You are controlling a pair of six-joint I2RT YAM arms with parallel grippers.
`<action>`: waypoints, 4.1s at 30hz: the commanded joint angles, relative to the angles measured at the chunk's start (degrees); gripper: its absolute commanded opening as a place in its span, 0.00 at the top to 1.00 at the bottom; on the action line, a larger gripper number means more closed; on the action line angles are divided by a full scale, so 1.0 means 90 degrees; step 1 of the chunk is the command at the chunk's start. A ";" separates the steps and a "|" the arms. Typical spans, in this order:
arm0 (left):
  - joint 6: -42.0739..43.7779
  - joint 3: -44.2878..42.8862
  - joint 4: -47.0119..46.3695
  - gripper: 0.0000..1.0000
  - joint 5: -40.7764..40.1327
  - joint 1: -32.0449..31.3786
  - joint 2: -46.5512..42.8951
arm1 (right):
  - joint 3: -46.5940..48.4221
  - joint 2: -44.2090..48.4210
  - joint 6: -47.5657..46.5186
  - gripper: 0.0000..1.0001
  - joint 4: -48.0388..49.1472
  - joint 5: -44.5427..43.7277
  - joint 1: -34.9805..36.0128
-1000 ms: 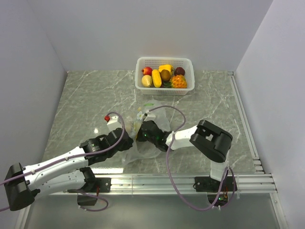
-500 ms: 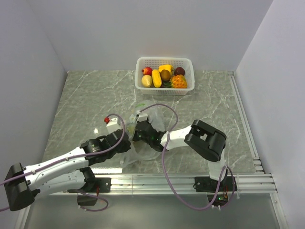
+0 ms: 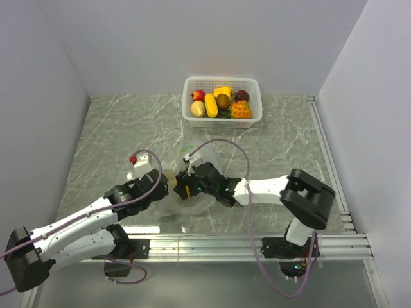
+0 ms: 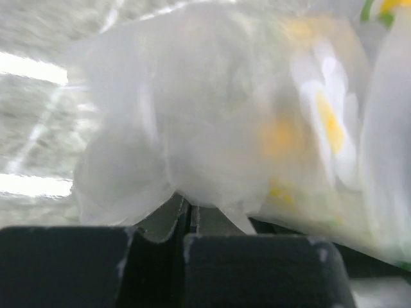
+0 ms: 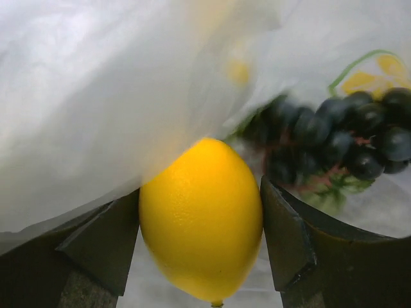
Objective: Untie the knot of the plastic bag and take out the fruit
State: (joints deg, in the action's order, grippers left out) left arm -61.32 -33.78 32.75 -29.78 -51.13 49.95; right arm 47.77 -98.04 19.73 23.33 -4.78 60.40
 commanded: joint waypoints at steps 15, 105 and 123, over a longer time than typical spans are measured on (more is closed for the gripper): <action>0.1013 -0.0718 0.0199 0.99 -0.0031 0.0506 0.0173 | -0.0259 0.2145 -0.0522 1.00 0.0259 0.3372 -0.0090; 0.1198 -0.0534 -0.0153 0.99 0.0896 0.0652 -0.0355 | 0.2251 0.0261 -0.3227 0.48 -0.4204 0.1080 -0.0500; 0.1462 -0.0426 -0.0280 0.99 0.1180 0.0652 -0.0121 | 0.2505 -0.1557 -0.3510 0.37 -0.3374 0.0247 -0.1282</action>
State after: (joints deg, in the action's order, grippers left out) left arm -49.15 -36.69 30.70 -20.18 -45.45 48.45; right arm 68.79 -110.39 -11.75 -8.43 -1.50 49.43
